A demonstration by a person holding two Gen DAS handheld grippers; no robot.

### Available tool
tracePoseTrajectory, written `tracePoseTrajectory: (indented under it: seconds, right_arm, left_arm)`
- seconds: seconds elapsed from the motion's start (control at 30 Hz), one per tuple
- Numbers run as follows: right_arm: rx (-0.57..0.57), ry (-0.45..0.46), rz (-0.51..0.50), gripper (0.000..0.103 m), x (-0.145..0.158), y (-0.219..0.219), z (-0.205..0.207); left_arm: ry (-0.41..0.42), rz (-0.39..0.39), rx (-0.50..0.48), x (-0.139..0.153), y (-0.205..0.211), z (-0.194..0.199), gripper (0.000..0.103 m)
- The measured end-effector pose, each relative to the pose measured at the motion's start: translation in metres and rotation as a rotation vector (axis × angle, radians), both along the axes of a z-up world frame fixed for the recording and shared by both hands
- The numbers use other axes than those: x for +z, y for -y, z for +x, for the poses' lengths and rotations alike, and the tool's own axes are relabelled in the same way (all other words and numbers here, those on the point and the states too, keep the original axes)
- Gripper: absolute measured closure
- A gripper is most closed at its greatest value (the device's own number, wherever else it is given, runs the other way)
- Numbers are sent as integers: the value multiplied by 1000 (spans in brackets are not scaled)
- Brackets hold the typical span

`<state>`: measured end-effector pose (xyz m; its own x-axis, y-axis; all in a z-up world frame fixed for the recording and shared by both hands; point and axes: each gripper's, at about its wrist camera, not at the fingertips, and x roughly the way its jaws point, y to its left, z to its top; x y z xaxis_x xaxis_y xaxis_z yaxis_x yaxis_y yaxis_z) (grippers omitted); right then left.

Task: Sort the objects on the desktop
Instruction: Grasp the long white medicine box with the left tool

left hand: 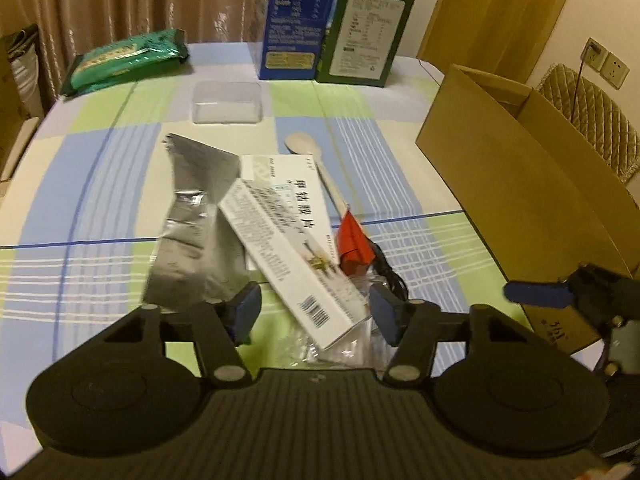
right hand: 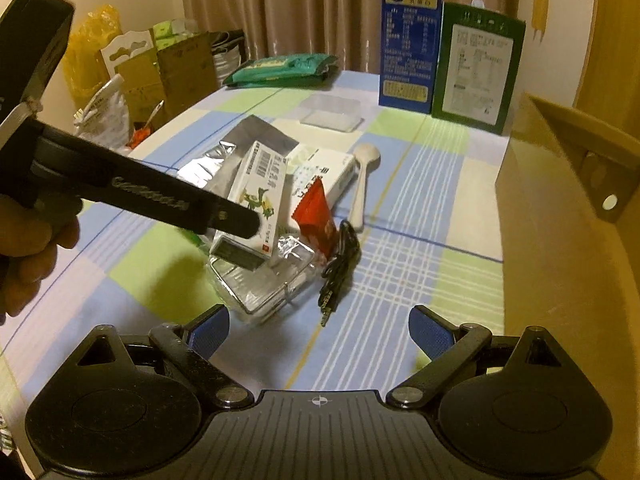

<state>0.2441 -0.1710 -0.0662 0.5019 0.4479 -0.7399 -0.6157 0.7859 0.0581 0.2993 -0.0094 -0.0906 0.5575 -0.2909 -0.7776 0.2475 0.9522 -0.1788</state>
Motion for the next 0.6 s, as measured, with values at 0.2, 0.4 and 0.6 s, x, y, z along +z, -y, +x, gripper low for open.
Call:
tracePoseTrajectory:
  seconds: [0.2,0.4,0.6]
  right_arm:
    - [7,-7,0,9,-7,-6,5]
    - [12,-18,9,9,-11,-14,8]
    - [30,-26,16,9,-12,-26,6]
  left_arm:
    - [-42,-11,5,-13,3,11,64]
    - [-81,-60,25,-9,-11,10,79]
    - [-73,-62,-7,6,-31,3,82]
